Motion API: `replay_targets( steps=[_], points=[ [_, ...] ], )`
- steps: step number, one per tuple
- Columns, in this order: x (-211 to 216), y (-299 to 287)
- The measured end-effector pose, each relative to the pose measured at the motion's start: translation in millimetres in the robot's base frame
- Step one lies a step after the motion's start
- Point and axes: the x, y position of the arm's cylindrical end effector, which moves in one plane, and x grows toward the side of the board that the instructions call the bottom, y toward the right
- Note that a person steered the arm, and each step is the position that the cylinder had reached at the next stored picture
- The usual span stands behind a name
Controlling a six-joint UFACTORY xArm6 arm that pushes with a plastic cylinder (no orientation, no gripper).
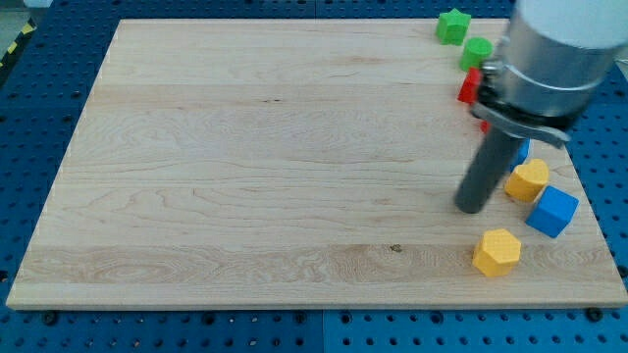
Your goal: Push the yellow hexagon below the blue cube
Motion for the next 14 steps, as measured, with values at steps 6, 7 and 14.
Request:
replay_targets(
  steps=[6,7,14],
  points=[
    [89,-21],
    [78,-28],
    [67,57]
  ],
)
